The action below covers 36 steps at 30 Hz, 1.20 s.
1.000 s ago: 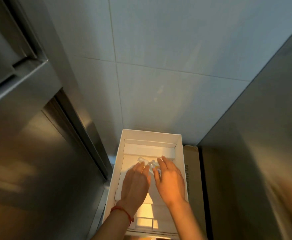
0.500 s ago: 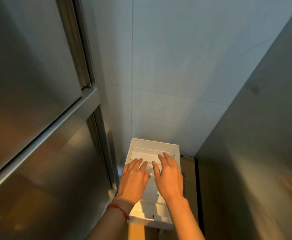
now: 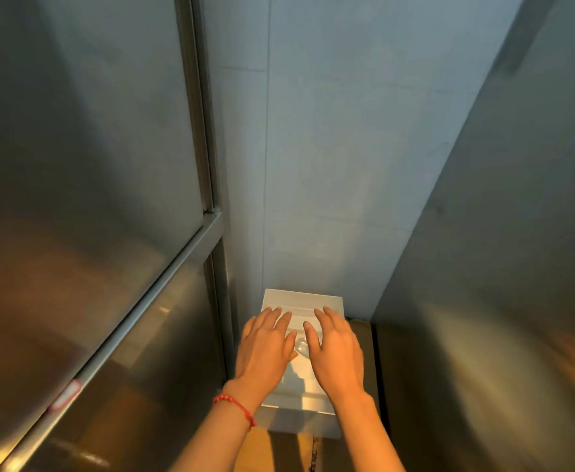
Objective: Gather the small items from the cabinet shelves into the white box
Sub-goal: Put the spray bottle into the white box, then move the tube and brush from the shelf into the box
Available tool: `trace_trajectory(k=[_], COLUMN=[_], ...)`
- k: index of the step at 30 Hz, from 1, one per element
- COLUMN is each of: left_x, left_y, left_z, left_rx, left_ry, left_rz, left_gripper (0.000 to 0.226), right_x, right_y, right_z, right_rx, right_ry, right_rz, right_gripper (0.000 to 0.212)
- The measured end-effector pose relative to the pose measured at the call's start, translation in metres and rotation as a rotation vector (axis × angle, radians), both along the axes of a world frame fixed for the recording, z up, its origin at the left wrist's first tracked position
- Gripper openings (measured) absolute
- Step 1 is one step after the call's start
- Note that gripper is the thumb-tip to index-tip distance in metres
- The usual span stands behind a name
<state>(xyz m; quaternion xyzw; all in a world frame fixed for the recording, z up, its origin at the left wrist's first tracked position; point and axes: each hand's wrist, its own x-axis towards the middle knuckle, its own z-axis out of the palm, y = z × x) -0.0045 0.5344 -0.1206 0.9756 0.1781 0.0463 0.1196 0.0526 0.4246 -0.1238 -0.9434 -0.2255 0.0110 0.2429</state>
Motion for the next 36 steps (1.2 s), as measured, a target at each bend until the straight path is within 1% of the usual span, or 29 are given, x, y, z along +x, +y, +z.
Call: trace_trajectory(k=[5,8,12,19,26,36], left_x=[-0.022,-0.037,-0.059,-0.086,-0.109,-0.147], left_y=[-0.008,-0.011,-0.016,-0.027,-0.054,-0.098], left_z=[0.030,0.046,0.066,0.105,0.136,0.170], left_rx=[-0.013,-0.014,0.018,0.062,0.114,0.127], left_ry=[-0.009,-0.021,-0.008,-0.057,-0.086,-0.126], left_rz=[-0.020,-0.013,-0.006,0.036,0.119,0.258], left_gripper=[0.048,0.048,0.048,0.048,0.047,0.048], right_x=[-0.021,-0.036,-0.057,-0.080,-0.090,-0.115], right_y=[-0.010,-0.014,-0.021,-0.033,-0.059,-0.093], right_z=[0.033,0.054,0.080,0.116,0.146,0.181], right_rx=[-0.092,-0.109,-0.090,-0.053,-0.047,-0.001], right_ry=[-0.029,-0.037,-0.049,-0.073,-0.102,-0.133], right_rz=[0.043,0.057,0.066,0.106,0.193,0.323], right_gripper=[0.049,0.050,0.050,0.050,0.050,0.050])
